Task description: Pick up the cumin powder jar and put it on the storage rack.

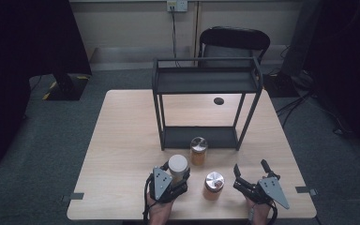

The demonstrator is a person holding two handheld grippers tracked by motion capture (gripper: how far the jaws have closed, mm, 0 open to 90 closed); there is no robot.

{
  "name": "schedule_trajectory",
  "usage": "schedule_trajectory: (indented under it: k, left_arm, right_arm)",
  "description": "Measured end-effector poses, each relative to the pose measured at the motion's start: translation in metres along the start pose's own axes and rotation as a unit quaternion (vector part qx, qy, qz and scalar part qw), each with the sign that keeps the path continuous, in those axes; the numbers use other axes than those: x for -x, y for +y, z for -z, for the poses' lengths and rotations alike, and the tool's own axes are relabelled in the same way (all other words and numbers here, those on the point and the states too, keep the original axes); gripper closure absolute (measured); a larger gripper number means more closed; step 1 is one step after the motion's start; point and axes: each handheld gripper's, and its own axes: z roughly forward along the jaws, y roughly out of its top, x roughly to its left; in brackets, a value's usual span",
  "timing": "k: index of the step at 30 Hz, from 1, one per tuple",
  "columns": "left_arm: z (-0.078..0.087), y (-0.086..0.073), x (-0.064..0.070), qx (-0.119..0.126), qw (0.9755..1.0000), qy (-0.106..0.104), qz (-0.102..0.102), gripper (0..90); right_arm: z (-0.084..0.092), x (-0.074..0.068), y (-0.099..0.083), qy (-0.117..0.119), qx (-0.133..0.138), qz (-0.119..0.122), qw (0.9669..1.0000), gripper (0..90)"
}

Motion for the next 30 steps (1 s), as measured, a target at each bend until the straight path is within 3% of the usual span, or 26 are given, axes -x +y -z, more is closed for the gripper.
schedule_trajectory:
  k: [11,18,30]
  left_arm:
    - [0.0003,-0.002,0.0029,0.005,1.0,0.006,0.002,34.3]
    - [0.0001,-0.0012,0.002,0.008,0.9997,0.009,0.02,34.3]
    - [0.002,0.0036,0.0014,0.011,0.9998,0.011,0.013,34.3]
  right_arm:
    - [0.0,0.0001,-0.0001,0.0,0.0,0.0,1.0,2.0]
    - [0.0,-0.0001,-0.0001,0.0,0.0,0.0,1.0,2.0]
    - [0.0,-0.0002,0.0,0.0,0.0,0.0,1.0,2.0]
